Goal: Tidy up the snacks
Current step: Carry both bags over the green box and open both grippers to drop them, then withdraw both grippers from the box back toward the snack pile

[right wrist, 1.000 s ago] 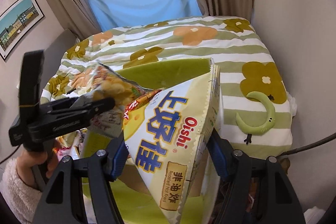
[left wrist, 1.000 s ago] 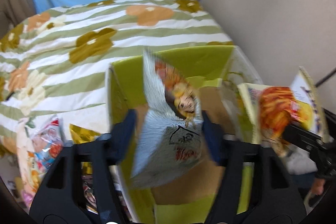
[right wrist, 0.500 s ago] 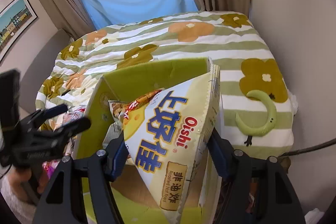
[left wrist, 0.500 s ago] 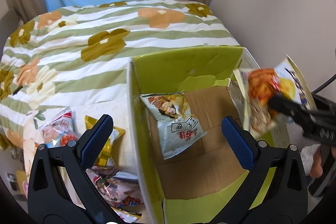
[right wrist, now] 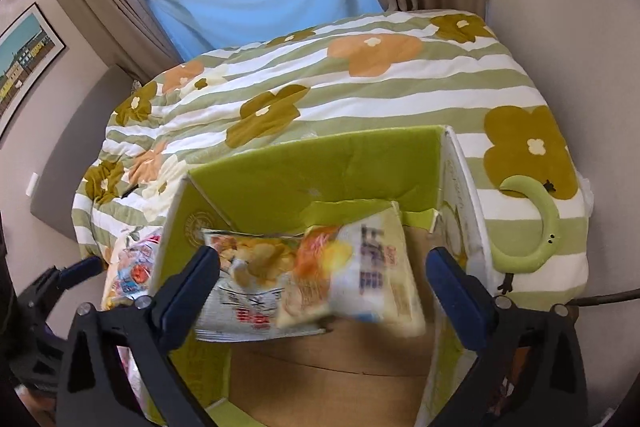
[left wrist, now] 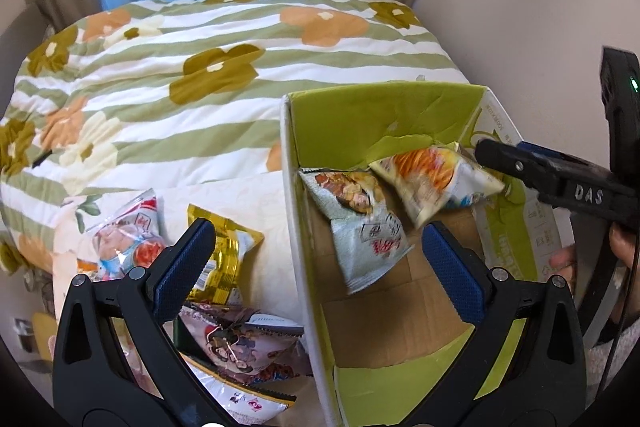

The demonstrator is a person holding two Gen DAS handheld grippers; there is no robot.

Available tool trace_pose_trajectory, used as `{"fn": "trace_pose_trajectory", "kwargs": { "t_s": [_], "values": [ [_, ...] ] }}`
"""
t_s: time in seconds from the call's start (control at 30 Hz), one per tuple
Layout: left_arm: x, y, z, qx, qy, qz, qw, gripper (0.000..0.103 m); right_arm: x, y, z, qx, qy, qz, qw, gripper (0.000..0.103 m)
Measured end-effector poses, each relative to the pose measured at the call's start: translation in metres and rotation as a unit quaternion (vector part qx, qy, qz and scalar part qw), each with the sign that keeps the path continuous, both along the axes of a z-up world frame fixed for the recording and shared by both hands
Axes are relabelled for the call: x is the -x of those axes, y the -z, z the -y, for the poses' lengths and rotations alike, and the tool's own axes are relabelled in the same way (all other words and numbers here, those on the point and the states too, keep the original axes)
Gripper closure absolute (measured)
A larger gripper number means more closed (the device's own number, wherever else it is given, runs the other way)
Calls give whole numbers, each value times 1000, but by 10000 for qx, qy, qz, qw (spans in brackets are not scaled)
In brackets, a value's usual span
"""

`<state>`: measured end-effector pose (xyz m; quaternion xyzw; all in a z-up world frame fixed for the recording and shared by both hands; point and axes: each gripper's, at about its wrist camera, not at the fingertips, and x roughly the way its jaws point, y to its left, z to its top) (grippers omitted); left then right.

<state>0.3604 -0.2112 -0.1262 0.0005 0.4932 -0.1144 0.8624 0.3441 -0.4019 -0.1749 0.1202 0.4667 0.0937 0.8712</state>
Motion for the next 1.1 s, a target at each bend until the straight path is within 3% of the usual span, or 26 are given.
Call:
{"fn": "trace_pose_trajectory", "kwargs": {
  "t_s": [0.27, 0.47, 0.67, 0.9, 1.1],
  "values": [
    [8, -5, 3, 97, -75, 44, 9999, 1, 22, -5, 8, 199, -104, -20, 9997, 0],
    [26, -27, 7, 158, -147, 306, 9993, 1, 39, -21, 8, 325, -256, 135, 9991, 0],
    [54, -51, 5, -40, -264, 517, 9983, 1, 52, -35, 10, 248, -363, 194, 9988, 0],
    [96, -75, -19, -228, -396, 667, 9967, 1, 77, -60, 4, 457, -389, 518, 9969, 0],
    [135, -90, -58, -89, -481, 848, 9952, 1, 111, -82, -20, 482, -463, 773, 9948, 0]
  ]
}}
